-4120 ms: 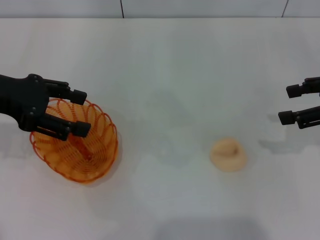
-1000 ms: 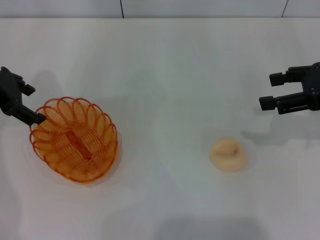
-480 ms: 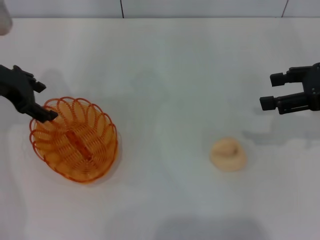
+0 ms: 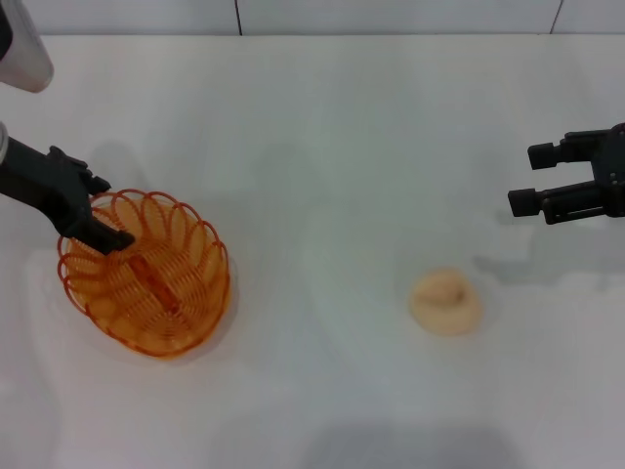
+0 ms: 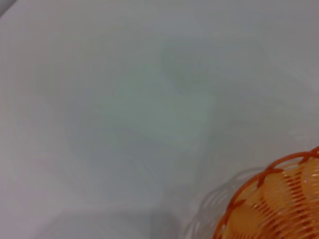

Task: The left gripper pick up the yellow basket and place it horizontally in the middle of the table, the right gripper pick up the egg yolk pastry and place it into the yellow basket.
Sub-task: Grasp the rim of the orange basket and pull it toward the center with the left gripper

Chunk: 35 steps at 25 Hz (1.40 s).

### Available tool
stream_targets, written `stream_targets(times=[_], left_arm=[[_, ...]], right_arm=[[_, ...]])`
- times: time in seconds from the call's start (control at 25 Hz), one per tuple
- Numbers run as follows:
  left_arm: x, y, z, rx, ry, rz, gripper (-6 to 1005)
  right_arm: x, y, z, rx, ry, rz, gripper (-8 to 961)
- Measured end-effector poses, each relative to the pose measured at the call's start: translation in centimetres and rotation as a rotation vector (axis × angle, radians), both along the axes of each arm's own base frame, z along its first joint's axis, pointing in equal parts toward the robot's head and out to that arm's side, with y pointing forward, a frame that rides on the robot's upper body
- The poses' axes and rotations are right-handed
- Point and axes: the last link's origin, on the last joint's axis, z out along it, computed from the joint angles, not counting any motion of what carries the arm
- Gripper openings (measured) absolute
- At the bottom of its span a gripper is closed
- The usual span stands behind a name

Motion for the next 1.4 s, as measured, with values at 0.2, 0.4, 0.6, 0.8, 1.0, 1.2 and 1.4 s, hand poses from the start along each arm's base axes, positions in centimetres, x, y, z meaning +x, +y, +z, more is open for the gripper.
stream_targets(times=[0.2,0.4,0.6,0.8,1.0,1.2,1.4], left_arm=[[-0.21,-0.15,-0.2,-0.001,-0.002,0.008,765],[-0.28,-0.16,-0.2,0.002,-0.002,0.01,754],[-0.22,-0.05,-0.1,0.009,-0.008,0.007,743],[-0.18,0.18,-0.02,0.021,-0.005,0.002,569],[-0.15,0.21,-0.04,0.021,-0.003,0.0,494],[-0.09,0.28,-0.01,0.021,-0.001,-0.002,476],[-0.04,0.36,0.32,0.023,-0.004,0.003,463]], right_arm=[[0.03,0.01,0.04,0.001,-0.001,-0.001,840],[0.01,-0.01,0.02,-0.001,0.001,-0.003,839],[0.01,-0.03,0.02,-0.003,0.002,-0.009,839],[0.04,-0.05,0.02,-0.003,0.002,-0.01,839],[-0.04,-0.02,0.02,-0.005,0.003,-0.008,839],[-0.07,0.02,0.05,-0.005,0.002,-0.008,839],[-0.09,0.03,0.06,-0.005,0.002,-0.008,839]])
